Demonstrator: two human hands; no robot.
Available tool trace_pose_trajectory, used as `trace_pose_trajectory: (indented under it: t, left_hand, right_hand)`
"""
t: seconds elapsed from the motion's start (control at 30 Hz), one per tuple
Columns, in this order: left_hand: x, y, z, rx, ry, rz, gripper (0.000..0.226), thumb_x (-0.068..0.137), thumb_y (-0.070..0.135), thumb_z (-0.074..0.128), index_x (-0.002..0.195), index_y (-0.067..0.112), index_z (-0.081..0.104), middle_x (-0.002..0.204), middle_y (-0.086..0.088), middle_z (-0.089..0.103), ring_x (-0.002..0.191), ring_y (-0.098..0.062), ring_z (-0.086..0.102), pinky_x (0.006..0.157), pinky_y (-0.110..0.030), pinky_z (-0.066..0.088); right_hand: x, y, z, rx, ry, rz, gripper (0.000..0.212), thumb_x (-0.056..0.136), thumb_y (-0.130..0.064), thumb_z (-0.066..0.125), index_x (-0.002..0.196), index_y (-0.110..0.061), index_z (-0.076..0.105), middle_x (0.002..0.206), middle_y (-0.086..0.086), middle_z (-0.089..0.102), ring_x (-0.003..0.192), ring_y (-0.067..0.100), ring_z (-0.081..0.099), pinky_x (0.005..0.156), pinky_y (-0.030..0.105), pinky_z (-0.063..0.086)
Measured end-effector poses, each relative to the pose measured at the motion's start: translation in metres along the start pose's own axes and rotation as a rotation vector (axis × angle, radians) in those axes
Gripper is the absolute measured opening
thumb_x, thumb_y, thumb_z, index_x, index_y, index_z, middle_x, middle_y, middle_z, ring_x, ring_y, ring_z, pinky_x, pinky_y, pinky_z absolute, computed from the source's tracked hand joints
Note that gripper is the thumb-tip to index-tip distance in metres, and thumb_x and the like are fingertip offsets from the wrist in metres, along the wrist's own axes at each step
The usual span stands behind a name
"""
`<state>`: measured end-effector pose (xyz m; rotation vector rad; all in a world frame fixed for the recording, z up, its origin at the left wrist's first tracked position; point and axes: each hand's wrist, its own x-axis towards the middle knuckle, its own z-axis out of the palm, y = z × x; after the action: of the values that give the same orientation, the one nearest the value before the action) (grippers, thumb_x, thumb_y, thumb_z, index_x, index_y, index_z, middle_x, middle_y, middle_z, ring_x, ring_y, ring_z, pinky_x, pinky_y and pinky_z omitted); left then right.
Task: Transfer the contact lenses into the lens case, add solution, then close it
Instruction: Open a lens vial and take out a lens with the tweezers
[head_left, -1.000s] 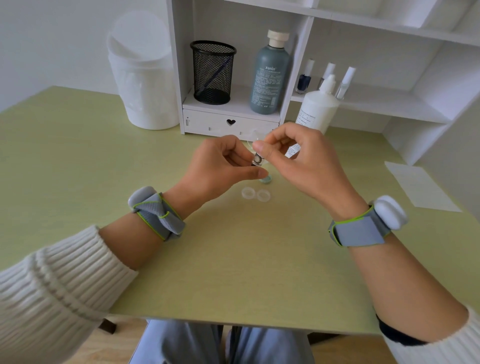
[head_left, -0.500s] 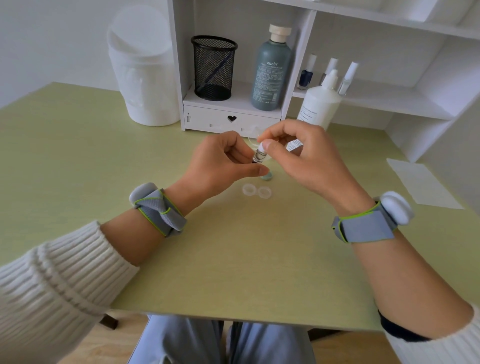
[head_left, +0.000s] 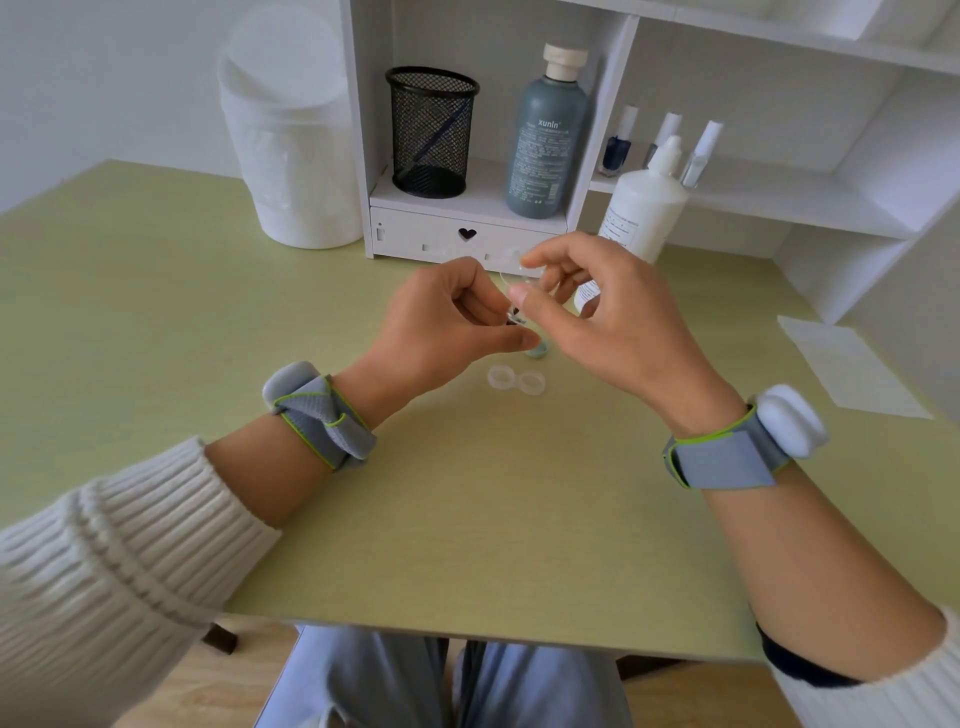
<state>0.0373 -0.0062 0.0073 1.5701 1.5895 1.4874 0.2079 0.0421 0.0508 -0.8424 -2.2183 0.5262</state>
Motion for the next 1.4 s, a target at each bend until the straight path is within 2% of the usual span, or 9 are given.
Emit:
trace_pose_trajectory:
  t: [0.13,0.33,0.43,0.9,1.2,1.4]
  left_hand:
    - [0.0003,-0.0007,0.001,0.0,0.001,0.004,0.038,0.059,0.021,0.096,0.07,0.022,0.059,0.06,0.021,0.067,0.055,0.005,0.059,0.057,-0.011,0.048]
    - [0.0016,-0.0015,-0.0002,0.001,0.014,0.002,0.038,0.058,0.022,0.096,0.07,0.022,0.06,0.06,0.02,0.067,0.056,0.005,0.06,0.06,-0.013,0.051]
    - [0.0016,-0.0009,-0.0008,0.006,0.016,0.004,0.038,0.058,0.021,0.096,0.071,0.021,0.06,0.059,0.019,0.067,0.057,0.003,0.061,0.062,-0.017,0.053]
    - [0.0001,0.0008,-0.0013,0.021,0.019,0.009,0.038,0.059,0.021,0.096,0.071,0.02,0.06,0.059,0.018,0.066,0.057,0.003,0.06,0.061,-0.015,0.051]
    - [0.0001,0.002,-0.0018,0.019,0.026,0.007,0.038,0.059,0.021,0.096,0.072,0.019,0.061,0.06,0.014,0.066,0.057,0.002,0.06,0.061,-0.014,0.051]
    - [-0.0004,0.003,-0.0018,0.038,0.029,0.004,0.037,0.059,0.024,0.096,0.072,0.02,0.061,0.063,0.012,0.067,0.06,0.0,0.061,0.064,-0.019,0.054]
  right_hand:
    - [0.0008,0.0017,-0.0004,0.027,0.016,0.021,0.009,0.09,-0.026,0.074,0.093,-0.018,0.073,0.08,-0.008,0.069,0.077,0.009,0.063,0.066,0.009,0.041]
    - [0.0025,0.0033,-0.0025,0.106,0.007,0.06,0.006,0.091,-0.025,0.072,0.094,-0.024,0.077,0.083,-0.011,0.073,0.082,0.008,0.067,0.069,0.025,0.052]
    - [0.0027,0.0043,-0.0029,0.131,0.007,0.079,0.007,0.091,-0.024,0.072,0.095,-0.025,0.077,0.084,-0.012,0.073,0.083,0.007,0.067,0.068,0.028,0.054]
    - [0.0023,0.0053,-0.0039,0.166,0.017,0.099,0.007,0.091,-0.022,0.072,0.094,-0.023,0.077,0.087,-0.01,0.075,0.082,0.004,0.065,0.066,0.022,0.048]
    - [0.0025,0.0041,-0.005,0.18,0.018,0.118,0.007,0.092,-0.023,0.072,0.096,-0.023,0.077,0.09,-0.009,0.076,0.086,0.007,0.068,0.07,0.025,0.052]
    - [0.0024,0.0041,-0.0062,0.187,0.03,0.126,0.007,0.092,-0.022,0.072,0.097,-0.022,0.078,0.091,-0.008,0.076,0.086,0.006,0.067,0.072,0.025,0.053]
